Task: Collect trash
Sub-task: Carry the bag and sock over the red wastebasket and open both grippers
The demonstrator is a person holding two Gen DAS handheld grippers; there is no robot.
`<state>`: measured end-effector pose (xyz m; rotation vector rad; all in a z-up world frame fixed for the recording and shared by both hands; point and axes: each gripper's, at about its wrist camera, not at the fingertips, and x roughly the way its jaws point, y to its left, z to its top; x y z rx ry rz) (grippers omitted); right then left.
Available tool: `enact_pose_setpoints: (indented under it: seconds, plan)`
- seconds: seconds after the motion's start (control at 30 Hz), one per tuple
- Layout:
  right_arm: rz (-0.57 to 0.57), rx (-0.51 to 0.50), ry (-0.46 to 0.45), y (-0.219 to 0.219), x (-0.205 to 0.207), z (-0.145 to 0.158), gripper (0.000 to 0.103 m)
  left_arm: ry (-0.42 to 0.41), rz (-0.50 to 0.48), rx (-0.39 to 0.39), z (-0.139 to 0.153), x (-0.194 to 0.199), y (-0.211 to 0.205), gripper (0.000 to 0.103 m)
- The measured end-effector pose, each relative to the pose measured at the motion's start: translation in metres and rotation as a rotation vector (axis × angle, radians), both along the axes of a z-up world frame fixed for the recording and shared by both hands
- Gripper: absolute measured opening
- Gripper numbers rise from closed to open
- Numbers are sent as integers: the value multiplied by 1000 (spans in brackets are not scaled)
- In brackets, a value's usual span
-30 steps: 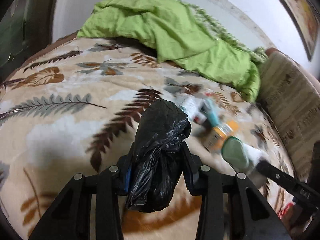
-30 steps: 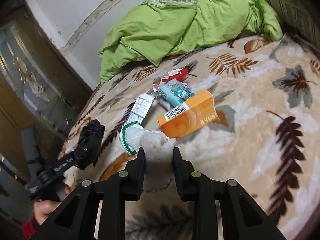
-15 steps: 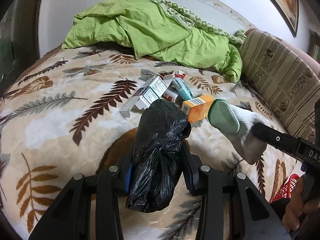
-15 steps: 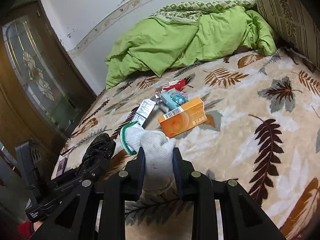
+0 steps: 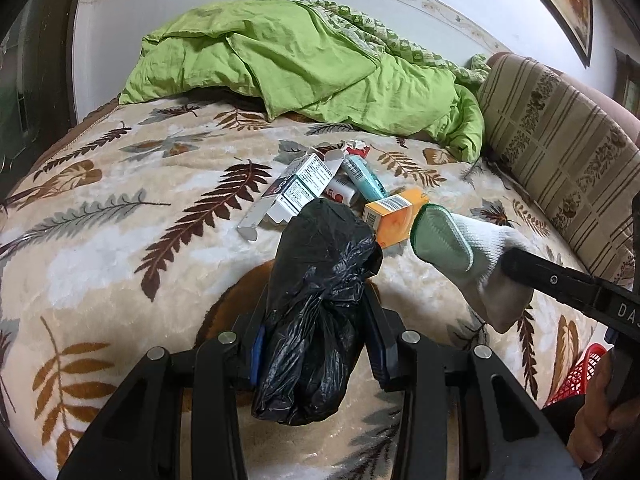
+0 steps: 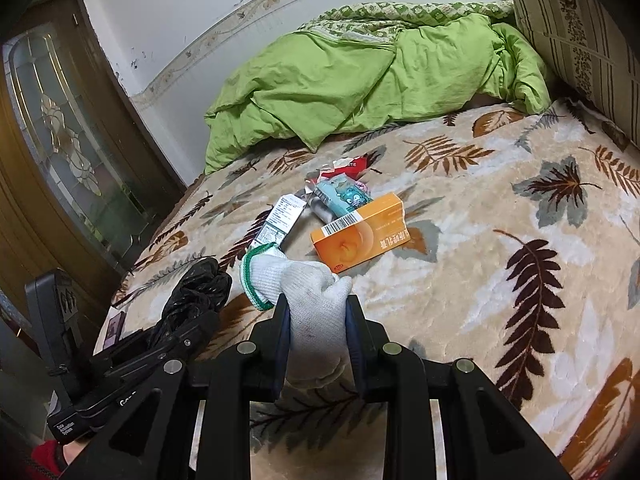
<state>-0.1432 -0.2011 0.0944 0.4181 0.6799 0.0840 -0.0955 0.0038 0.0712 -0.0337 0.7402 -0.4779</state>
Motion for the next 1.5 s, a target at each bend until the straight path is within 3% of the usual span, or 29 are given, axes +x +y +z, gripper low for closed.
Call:
enact_pose_setpoints:
  seconds: [0.47,0.77,1.13,1.37,1.5]
  plan:
    - [-34,50,-7,-8,-16,4,28,-27,-28,23,8,-12,-7,39]
    - [-103,87,-4,-35,-69,18,28,-57,-124,21,26,-42,-34,39]
    - [-280,106,-22,-99,-171,39,28,-103,-383,9,56,-105,-112,39]
    - [-453,120,-6,-142,-247,42,28,-72,-580,-2,62,-148,-173,39]
    - [-544,119,23,-160,-286,40,28,-7,-701,-19,62,-176,-207,39]
